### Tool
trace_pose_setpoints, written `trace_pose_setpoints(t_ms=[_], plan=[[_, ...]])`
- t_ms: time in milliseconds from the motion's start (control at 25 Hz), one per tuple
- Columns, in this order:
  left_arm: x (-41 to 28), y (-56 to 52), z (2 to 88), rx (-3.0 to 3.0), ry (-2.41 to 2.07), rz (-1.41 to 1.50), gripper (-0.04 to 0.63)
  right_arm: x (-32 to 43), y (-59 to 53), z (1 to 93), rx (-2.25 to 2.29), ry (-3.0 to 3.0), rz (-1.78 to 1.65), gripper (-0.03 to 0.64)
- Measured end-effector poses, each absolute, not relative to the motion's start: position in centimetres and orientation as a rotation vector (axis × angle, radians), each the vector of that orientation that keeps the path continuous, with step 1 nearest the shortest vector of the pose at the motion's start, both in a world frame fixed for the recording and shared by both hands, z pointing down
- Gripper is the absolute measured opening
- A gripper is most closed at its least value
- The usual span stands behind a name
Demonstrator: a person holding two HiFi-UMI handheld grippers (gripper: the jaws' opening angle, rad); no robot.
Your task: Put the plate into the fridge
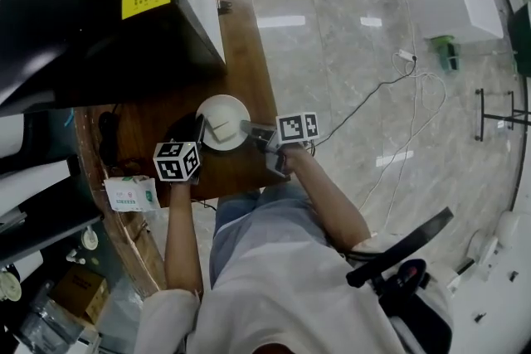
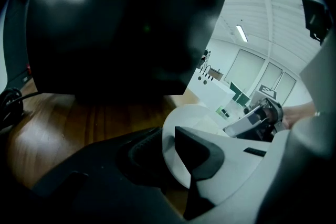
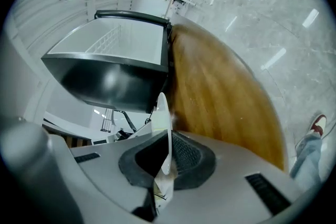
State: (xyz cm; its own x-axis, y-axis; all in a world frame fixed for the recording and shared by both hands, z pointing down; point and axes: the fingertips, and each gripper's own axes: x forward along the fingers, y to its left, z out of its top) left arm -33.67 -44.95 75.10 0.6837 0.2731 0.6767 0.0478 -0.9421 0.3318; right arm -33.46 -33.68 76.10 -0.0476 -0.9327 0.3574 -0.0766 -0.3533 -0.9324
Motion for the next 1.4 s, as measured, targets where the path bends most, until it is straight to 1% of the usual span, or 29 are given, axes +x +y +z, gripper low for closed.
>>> trace_pose_setpoints(t_ms=[160,440,1080,1240,1400], plan=[[-31.6,-38.3,73.6,2.656,0.303,1.089,0.08,-31.9,-27.0,74.9,-1.5,1.089,-1.424,0.023],[-25.4,-24.4,72.5,2.664,0.404,1.04,0.078,-26.5,-13.0,73.9,-1.535,1.025,-1.343,0.023],[-10.1,13.4,68.7,2.653,0.759,0.952,0.075,-14.0,24.4,70.7,-1.616,0.839,-1.122,0.023],[-8.3,19.7,67.4,2.641,0.799,0.893,0.071,-12.5,30.6,69.8,-1.592,0.833,-1.094,0.023],[-7.6,23.2,65.5,2.642,0.838,0.857,0.071,-11.9,34.0,68.1,-1.581,0.841,-1.08,0.023]])
